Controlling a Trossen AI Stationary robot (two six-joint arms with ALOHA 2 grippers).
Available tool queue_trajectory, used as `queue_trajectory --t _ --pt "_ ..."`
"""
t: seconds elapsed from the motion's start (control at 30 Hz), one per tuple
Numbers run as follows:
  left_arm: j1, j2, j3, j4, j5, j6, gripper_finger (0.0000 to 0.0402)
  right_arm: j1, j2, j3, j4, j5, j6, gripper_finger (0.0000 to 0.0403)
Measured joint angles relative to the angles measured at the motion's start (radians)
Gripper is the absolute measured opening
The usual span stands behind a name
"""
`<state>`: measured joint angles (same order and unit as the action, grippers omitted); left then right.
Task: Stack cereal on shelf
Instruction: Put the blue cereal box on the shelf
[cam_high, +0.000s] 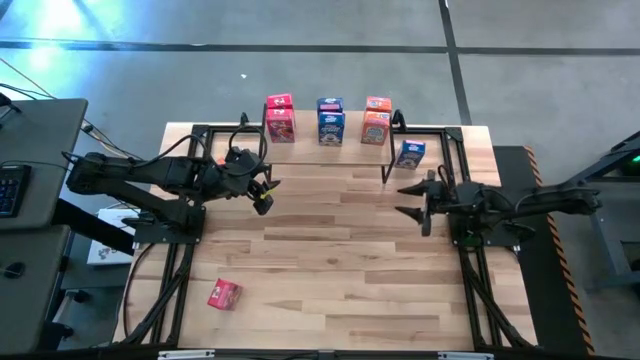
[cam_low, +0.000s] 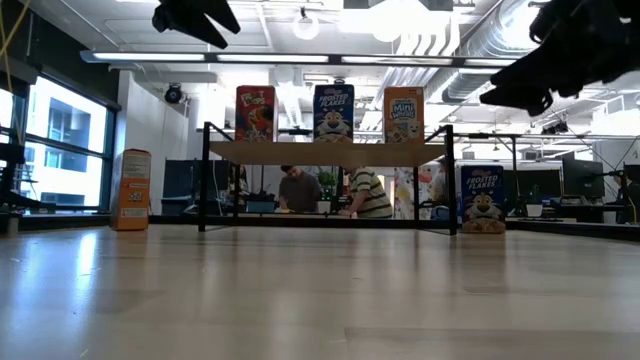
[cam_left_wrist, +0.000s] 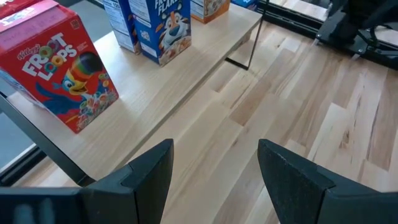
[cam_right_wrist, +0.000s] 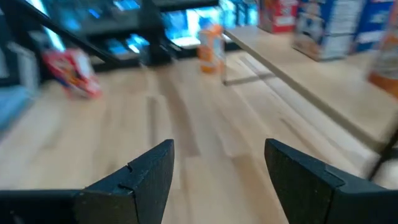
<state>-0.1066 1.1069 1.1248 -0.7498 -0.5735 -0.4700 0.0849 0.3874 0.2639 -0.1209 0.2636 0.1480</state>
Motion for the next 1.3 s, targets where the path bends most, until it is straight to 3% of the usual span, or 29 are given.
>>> queue_trajectory --t 0.53,0.83,1.07,1.3 --pt "0.000 0.000 0.000 -0.001 0.003 0.011 0.0223 -0.013 0.156 0.468 -0.680 0.290 -0.042 0.0244" --pt "0.000 0.000 0.001 -0.001 0.002 0.013 0.0223 -0.152 0.290 0.704 -0.923 0.246 -0.187 0.0244" --pt "0.000 0.000 0.001 -0.001 0.002 0.014 0.0223 -0.332 0.408 0.825 -0.998 0.144 -0.307 0.0244" --pt "0.000 0.000 0.001 -0.001 0.011 0.019 0.0223 -0.474 0.517 0.863 -1.007 0.135 -0.395 0.0244"
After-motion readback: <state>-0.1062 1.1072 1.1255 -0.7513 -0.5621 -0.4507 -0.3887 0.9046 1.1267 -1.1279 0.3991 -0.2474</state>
